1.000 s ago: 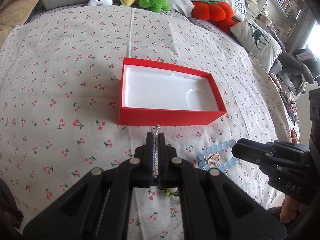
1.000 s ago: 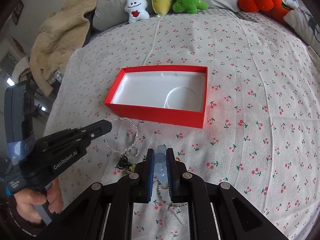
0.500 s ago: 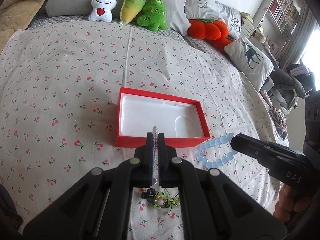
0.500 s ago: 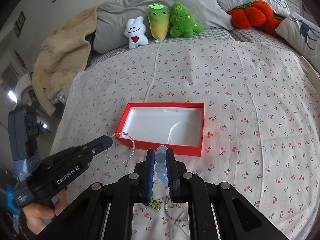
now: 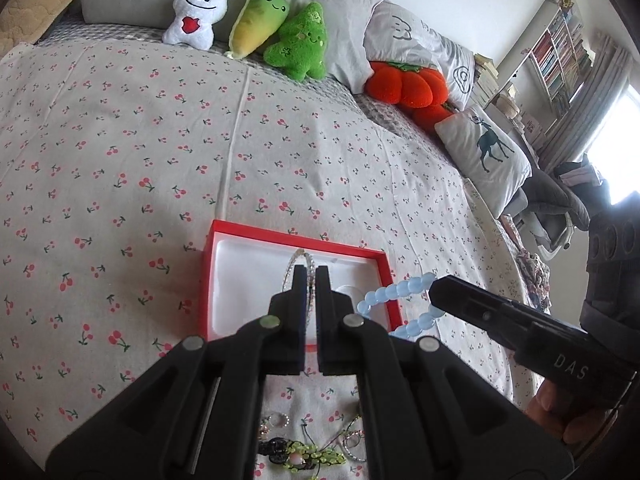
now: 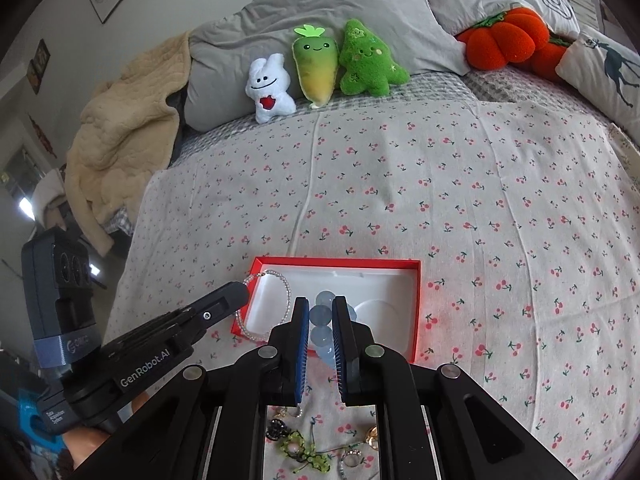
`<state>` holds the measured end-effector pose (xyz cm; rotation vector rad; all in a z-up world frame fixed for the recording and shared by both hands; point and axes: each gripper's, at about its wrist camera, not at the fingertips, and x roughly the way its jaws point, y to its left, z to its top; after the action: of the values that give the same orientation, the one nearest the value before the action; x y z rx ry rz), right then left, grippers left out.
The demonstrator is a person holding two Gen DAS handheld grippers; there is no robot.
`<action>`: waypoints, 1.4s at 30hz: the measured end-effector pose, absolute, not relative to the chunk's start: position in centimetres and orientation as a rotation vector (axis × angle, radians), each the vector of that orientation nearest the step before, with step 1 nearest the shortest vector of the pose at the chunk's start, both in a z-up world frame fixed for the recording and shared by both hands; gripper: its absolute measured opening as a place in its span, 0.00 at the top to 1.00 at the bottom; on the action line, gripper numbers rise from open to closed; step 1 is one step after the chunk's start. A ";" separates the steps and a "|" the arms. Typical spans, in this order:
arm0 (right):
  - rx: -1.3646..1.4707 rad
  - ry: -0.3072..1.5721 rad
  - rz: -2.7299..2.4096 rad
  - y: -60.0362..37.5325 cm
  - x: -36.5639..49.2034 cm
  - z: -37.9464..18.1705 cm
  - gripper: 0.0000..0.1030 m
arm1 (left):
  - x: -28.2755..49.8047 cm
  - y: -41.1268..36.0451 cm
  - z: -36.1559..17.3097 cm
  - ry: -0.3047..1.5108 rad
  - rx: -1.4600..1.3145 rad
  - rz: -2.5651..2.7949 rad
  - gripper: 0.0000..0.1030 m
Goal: Organize jewelry
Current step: 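Carry both bracelets into the red box and open both grippers, then withdraw both grippers from the box back over the remaining jewelry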
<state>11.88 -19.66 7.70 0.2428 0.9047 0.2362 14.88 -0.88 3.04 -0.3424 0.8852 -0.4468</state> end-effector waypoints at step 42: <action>0.179 1.028 0.165 -22.9 7.6 3.7 0.34 | 8.0 -0.4 0.3 1.060 0.034 -0.247 0.22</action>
<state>7.65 -22.92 3.66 0.1794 1.0278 0.1655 8.00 -0.42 0.25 0.0341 1.0604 -0.2467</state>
